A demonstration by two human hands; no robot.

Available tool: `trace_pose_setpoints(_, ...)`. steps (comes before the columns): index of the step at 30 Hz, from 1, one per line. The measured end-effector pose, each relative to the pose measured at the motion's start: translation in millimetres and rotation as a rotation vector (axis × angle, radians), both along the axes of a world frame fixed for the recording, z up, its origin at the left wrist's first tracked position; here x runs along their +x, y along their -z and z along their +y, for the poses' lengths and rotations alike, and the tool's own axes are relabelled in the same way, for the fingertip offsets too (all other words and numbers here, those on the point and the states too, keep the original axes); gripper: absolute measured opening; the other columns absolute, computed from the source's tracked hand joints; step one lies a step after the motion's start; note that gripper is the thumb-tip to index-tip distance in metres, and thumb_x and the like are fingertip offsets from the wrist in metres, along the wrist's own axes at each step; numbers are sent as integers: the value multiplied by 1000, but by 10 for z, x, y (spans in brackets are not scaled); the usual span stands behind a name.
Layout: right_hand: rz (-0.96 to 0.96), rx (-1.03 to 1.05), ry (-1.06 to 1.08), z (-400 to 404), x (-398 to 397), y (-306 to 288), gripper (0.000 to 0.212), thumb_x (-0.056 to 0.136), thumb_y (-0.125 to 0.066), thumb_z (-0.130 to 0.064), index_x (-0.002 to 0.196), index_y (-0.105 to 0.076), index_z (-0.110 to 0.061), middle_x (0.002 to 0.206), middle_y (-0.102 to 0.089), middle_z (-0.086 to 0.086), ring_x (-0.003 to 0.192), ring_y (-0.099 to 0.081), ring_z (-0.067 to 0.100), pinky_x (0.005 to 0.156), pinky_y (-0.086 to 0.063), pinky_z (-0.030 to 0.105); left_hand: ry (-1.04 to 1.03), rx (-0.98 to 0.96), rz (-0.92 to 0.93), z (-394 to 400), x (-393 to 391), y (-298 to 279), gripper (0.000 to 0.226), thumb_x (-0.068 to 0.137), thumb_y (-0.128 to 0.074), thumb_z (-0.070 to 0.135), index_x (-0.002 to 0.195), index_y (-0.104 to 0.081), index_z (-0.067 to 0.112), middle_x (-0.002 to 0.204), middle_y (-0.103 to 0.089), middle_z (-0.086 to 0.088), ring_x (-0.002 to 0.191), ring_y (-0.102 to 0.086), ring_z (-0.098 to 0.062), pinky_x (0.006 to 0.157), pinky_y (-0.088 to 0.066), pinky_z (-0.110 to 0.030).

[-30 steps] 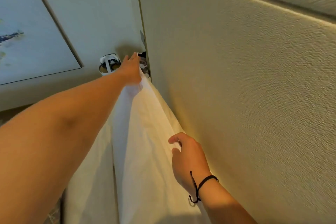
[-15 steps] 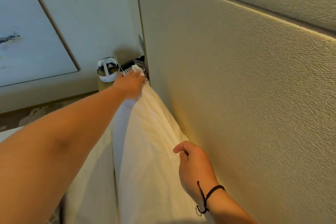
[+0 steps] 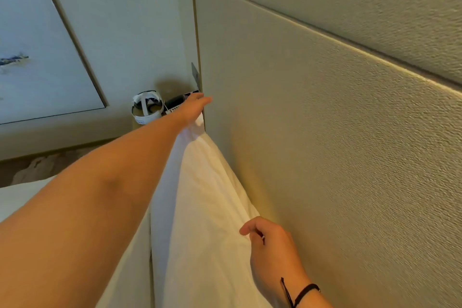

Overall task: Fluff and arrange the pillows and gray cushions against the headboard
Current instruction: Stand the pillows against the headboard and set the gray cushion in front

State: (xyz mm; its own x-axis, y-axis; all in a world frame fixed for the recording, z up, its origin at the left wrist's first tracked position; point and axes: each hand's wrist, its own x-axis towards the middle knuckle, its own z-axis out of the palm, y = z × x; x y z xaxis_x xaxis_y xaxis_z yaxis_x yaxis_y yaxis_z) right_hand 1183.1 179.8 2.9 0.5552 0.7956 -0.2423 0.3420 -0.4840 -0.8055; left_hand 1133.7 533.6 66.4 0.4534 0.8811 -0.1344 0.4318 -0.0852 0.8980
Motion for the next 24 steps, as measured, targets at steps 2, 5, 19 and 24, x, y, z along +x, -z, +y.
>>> trace_pose_setpoints(2,3,1,-8,3,13,0,43,98,-45,-5,74,-69,-32,82,-57,-24,76,-51,-12,60,-36,2,47,5,19,35,40,43,62,92,-49,58,144,-46,24,149,-45,-1,133,-44,-22,111,-34,-42)
trace_pose_setpoints(5,19,32,13,-11,6,41,47,93,-40,0,74,-69,-32,71,-56,-20,65,-53,-7,53,-37,5,98,96,106,109,58,155,54,92,-52,54,138,-53,26,143,-52,-1,132,-47,-22,109,-36,-41)
trace_pose_setpoints(19,147,-85,-86,-459,-115,-125,23,96,-53,-19,94,-64,-39,108,-50,-28,102,-56,-8,70,-40,8,1104,924,979,-1161,-618,168,59,84,-63,35,139,-44,42,139,-55,8,137,-40,-18,116,-24,-42)
trace_pose_setpoints(24,-35,15,46,-644,-72,-366,37,91,-53,-4,71,-72,-28,81,-69,-12,82,-62,1,66,-42,11,991,1228,998,-1358,-593,159,36,100,-36,41,102,-67,24,90,-69,5,84,-60,-19,84,-40,-32)
